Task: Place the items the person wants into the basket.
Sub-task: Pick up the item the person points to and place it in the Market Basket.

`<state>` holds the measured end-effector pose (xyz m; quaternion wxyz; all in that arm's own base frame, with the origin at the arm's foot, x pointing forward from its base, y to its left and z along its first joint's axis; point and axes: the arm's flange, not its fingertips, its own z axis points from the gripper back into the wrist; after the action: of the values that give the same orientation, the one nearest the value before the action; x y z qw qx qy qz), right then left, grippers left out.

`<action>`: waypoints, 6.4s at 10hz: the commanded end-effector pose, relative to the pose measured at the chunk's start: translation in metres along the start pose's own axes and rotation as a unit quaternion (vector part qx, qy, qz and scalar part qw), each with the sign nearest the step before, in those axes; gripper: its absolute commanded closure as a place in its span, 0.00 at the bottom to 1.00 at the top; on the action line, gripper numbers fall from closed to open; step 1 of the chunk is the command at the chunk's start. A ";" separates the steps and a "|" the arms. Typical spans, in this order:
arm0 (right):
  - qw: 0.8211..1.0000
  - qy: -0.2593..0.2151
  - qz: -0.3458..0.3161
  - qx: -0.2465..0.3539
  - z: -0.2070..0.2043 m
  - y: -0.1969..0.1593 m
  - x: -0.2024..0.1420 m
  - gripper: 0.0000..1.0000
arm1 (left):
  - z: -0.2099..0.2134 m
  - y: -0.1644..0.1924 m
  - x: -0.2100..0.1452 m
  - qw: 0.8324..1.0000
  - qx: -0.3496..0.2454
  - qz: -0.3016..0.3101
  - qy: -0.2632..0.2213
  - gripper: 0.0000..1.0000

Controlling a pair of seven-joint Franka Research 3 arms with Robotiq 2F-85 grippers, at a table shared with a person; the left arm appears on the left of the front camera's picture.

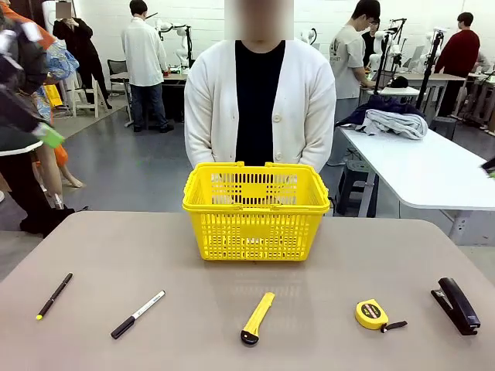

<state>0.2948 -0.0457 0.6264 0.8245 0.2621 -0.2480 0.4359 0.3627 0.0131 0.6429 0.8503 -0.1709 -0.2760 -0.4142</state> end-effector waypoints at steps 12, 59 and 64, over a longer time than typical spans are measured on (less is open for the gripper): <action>0.979 -0.197 -0.053 -0.019 0.124 -0.001 -0.120 0.00 | 0.080 0.024 -0.102 0.993 -0.039 0.083 -0.078 0.00; 0.978 -0.199 -0.056 -0.040 0.123 0.007 -0.125 0.00 | -0.266 0.038 -0.165 0.919 0.174 0.231 0.270 0.00; 0.978 -0.199 -0.056 -0.040 0.123 0.007 -0.125 0.00 | -0.277 0.057 -0.186 0.914 0.163 0.260 0.267 0.00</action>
<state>0.2042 -0.1965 0.6380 0.8000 0.3184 -0.4018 0.3116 0.4194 0.0155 0.3151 0.9845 0.0216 -0.0407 -0.1695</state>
